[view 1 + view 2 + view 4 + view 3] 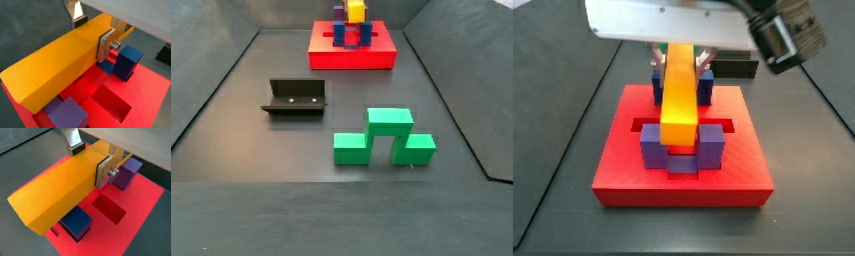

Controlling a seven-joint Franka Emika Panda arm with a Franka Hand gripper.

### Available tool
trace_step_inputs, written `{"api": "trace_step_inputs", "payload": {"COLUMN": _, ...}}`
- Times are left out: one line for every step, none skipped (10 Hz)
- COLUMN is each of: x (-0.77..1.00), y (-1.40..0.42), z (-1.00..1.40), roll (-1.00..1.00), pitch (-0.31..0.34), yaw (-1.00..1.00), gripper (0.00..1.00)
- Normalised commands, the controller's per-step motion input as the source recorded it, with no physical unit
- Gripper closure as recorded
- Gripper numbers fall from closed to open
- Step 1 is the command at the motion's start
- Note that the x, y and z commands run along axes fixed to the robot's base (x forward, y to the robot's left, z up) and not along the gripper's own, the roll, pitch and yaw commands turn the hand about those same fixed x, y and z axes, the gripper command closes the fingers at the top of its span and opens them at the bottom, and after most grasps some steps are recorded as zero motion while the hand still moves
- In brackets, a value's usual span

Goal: Pick up the yellow object. Move up. Move to above the board. Insert the yellow object.
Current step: Insert the yellow object.

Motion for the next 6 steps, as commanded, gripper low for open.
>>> {"api": "trace_step_inputs", "payload": {"x": 0.11, "y": -0.21, "z": -0.24, "roll": -0.07, "pitch": 0.006, "yaw": -0.02, "gripper": 1.00}}
{"api": "trace_step_inputs", "payload": {"x": 0.19, "y": -0.23, "z": -0.22, "roll": -0.02, "pitch": 0.011, "yaw": 0.00, "gripper": 1.00}}
{"api": "trace_step_inputs", "payload": {"x": 0.20, "y": -0.19, "z": -0.21, "roll": 0.00, "pitch": 0.011, "yaw": 0.00, "gripper": 1.00}}
{"api": "trace_step_inputs", "payload": {"x": 0.13, "y": -0.15, "z": -0.26, "roll": 0.00, "pitch": 0.017, "yaw": 0.00, "gripper": 1.00}}
{"api": "trace_step_inputs", "payload": {"x": 0.00, "y": -0.09, "z": -0.33, "roll": 0.09, "pitch": 0.031, "yaw": 0.00, "gripper": 1.00}}
{"api": "trace_step_inputs", "payload": {"x": 0.00, "y": 0.00, "z": -0.33, "roll": 0.10, "pitch": 0.030, "yaw": -0.01, "gripper": 1.00}}
